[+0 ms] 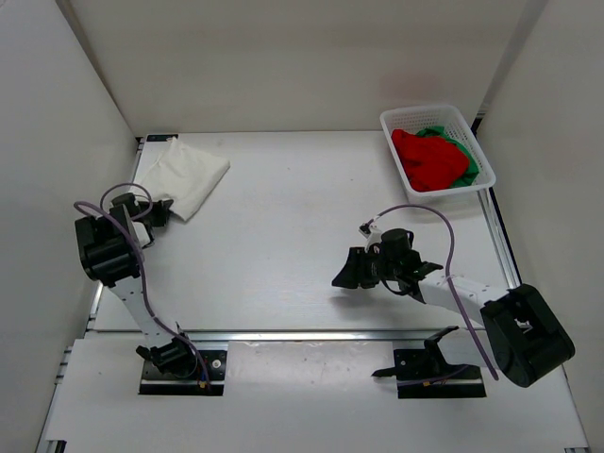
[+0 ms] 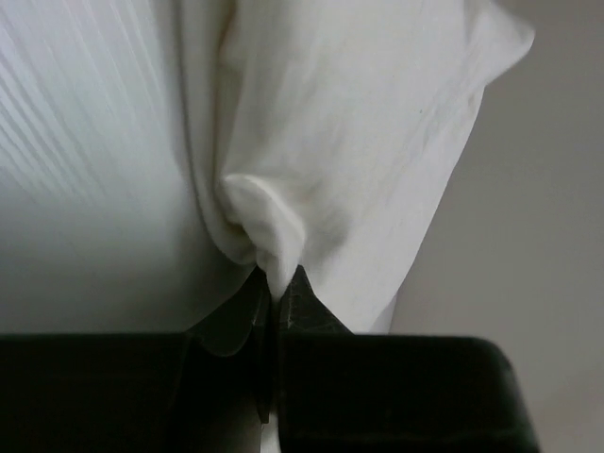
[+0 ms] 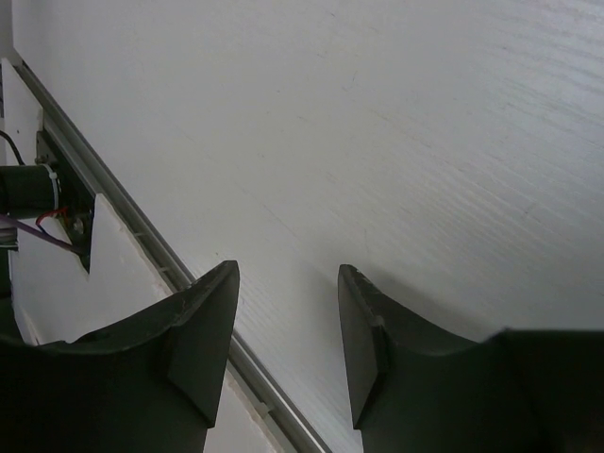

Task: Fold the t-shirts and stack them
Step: Put the neatly folded tshirt into the corner of the board with the left arm

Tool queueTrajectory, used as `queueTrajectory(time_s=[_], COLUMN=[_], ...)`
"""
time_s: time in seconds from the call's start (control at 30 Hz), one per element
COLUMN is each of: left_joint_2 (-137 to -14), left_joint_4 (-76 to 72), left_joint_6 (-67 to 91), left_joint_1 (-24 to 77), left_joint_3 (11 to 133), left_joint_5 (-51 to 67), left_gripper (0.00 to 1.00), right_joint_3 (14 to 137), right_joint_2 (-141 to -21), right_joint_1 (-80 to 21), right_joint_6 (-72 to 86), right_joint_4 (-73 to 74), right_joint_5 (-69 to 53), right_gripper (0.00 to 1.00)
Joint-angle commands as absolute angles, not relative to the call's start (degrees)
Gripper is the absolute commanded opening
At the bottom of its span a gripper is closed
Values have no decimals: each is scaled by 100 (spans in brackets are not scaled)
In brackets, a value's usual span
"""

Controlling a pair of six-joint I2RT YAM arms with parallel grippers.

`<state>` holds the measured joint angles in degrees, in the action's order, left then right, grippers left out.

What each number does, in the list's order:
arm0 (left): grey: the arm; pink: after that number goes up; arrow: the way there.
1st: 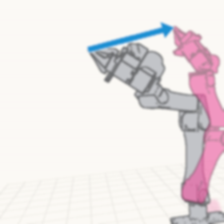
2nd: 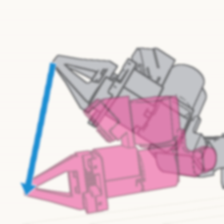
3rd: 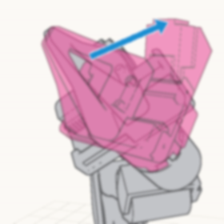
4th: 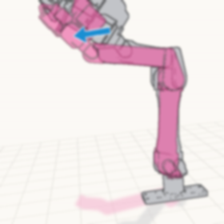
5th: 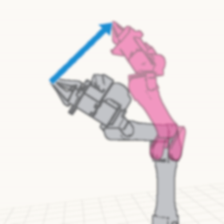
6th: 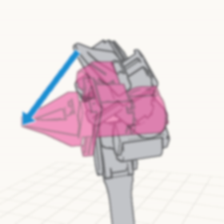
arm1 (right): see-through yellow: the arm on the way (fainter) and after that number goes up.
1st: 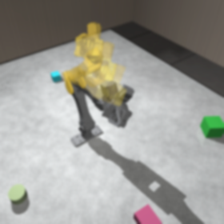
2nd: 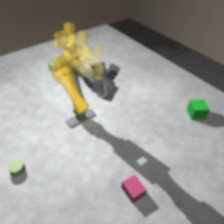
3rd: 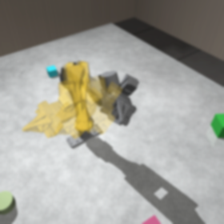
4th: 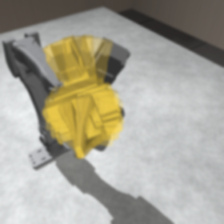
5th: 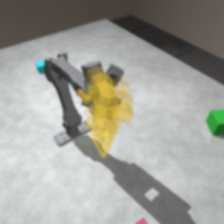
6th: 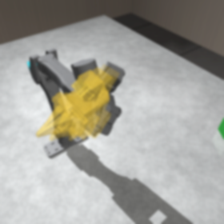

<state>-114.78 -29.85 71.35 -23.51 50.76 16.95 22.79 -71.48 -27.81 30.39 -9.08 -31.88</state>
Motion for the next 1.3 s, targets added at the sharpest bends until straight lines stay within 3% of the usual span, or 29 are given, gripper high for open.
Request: queueTrajectory(time_s=[0.0, 0.07, 0.23, 0.37, 0.73, 0.93, 1.03, 1.1, 1.13, 1.17, 1.27], left_joint_2=[-11522, -11435, -10706, -10503, -12032, -11910, -11576, -11365, -11251, -11111, -10759], left_joint_4=[-3227, -3243, -3743, -4156, -3332, -3489, -3332, -3244, -3182, -3190, -2797], left_joint_6=[7463, 7436, 7602, 8119, 8983, 8895, 8675, 8570, 8482, 8447, 8122], left_joint_1=[-2636, -2820, -3164, -2778, -1986, -2083, -2215, -2303, -2329, -2373, -2426], left_joint_3=[5553, 5652, 4528, 3850, 6599, 6190, 5740, 5468, 5415, 5301, 5116], left_joint_5=[1275, 1283, 1082, 757, -308, -255, -141, -27, 87, 175, 298], left_gripper=[0, 0, 0, 0, 8, 30, 37, 49, 68, 77, 80], right_joint_3=[2337, 2408, 2654, 2900, 2891, 3067, 3146, 3225, 3234, 3226, 3217], right_joint_2=[-7084, -7153, -7505, -7892, -8033, -8104, -8042, -7972, -7998, -7894, -7665], right_joint_1=[-2716, -2724, -2681, -2733, -2769, -2628, -2680, -2733, -2777, -2830, -2891], right_joint_6=[2962, 2945, 2786, 2707, 2725, 2601, 2549, 2479, 2418, 2400, 2391], right_joint_4=[-976, -993, -1037, -959, -774, -607, -501, -343, -291, -281, -238], right_joint_5=[-3252, -3322, -3585, -3797, -3955, -3990, -3911, -3824, -3823, -3771, -3692], right_gripper=[45, 44, 44, 44, 44, 49, 59, 64, 66, 67, 69])
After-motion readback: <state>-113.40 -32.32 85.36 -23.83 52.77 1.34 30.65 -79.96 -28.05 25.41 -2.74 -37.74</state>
